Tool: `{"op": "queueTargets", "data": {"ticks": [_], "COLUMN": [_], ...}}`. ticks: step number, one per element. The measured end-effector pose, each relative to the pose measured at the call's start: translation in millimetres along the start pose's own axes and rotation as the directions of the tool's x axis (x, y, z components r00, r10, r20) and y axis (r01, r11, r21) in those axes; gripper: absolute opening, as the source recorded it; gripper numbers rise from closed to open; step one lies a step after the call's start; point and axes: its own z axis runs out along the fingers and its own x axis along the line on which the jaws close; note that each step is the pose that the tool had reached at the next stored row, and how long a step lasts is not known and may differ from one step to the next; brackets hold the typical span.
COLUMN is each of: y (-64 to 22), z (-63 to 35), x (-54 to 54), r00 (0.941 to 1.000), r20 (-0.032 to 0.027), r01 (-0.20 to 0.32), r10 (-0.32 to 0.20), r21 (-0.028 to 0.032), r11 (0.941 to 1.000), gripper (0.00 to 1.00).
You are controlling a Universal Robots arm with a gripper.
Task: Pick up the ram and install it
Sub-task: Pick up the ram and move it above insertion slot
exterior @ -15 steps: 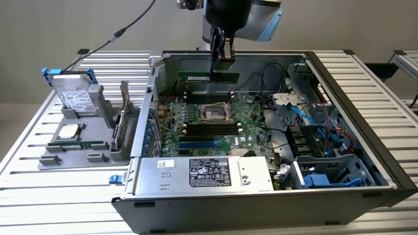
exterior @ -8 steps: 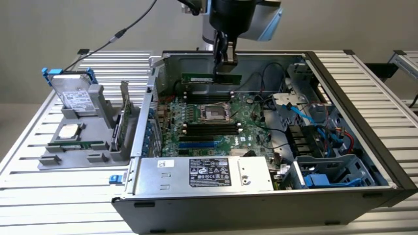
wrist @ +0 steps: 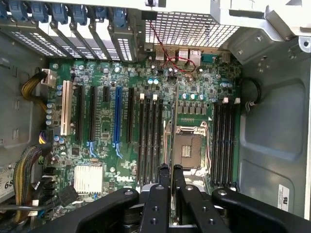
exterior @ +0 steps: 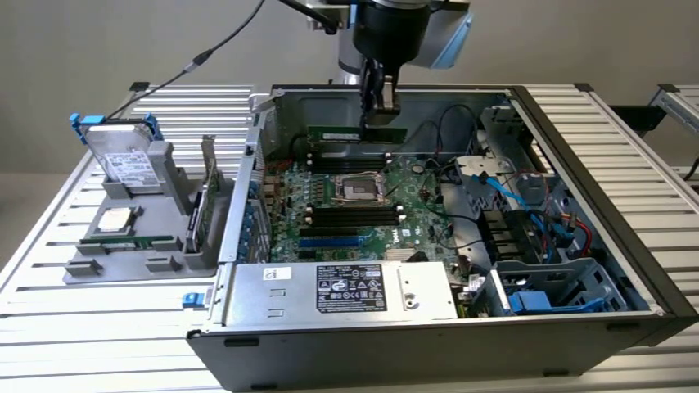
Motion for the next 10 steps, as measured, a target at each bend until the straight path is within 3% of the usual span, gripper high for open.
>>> {"op": "queueTargets", "data": {"ticks": [7, 8, 10], "y": [-1.1, -1.2, -1.2], "z": [7.3, 9.6, 9.7], "x": [0.7, 1.2, 1.4], "r00": [1.0, 1.0, 1.0], "r20": [0.0014, 0.0017, 0.0016], "r01": [0.001, 0.001, 0.001], "r10": [-0.001, -0.002, -0.001], "r21": [0.0166, 0.0229, 0.0229], "r11": [0.9999, 0.9997, 0.9997], "gripper": [0.13, 0.13, 0.13]}}
